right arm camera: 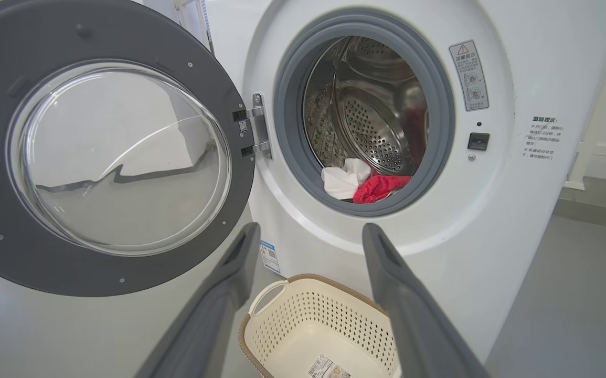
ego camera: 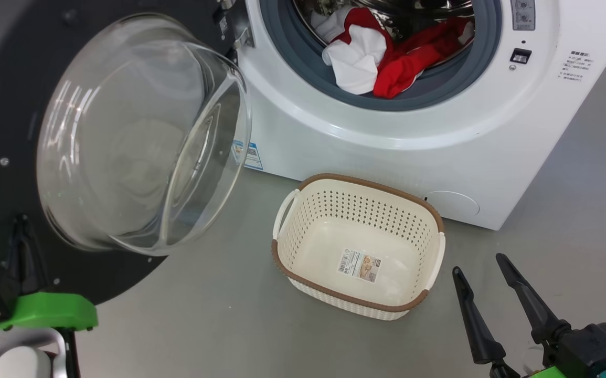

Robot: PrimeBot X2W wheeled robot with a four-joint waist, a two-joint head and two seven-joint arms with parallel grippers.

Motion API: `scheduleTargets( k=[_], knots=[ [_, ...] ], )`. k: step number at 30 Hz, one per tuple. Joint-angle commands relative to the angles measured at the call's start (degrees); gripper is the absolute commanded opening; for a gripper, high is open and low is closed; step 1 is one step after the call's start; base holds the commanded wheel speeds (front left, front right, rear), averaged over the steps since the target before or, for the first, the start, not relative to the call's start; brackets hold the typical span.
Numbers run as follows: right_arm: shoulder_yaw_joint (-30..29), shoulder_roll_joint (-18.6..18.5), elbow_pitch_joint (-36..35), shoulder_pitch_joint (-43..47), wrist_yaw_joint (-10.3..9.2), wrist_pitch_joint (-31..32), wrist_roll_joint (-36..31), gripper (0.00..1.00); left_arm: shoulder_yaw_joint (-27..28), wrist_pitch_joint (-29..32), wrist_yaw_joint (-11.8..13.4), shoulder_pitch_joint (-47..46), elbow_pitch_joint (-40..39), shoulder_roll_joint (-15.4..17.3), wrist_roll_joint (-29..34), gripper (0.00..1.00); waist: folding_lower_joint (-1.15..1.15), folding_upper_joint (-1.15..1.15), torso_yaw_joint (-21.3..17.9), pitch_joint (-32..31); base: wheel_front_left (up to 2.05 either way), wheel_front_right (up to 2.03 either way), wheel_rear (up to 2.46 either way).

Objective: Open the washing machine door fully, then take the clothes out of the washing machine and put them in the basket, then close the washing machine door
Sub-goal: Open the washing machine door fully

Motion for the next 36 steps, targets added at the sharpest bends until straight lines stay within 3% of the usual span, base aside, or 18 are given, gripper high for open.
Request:
scheduleTargets(
  k=[1, 36],
  knots=[
    [1.7, -0.3, -1.9, -1.9, 0.09, 0.1, -0.4, 1.0, 3.6, -0.5, -0.1, -3.3, 0.2, 2.5, 0.7, 0.0, 0.0, 0.0, -0.2, 0.3, 0.0, 0.0, 0.0],
    [2.4, -1.3, -2.2, -1.6, 0.09, 1.0, 0.1, 1.0, 14.0, -0.5, -4.9, -8.5, 10.1, 1.3, 6.7, 0.0, 0.0, 0.0, -2.7, -0.4, 0.0, 0.0, 0.0]
  ],
)
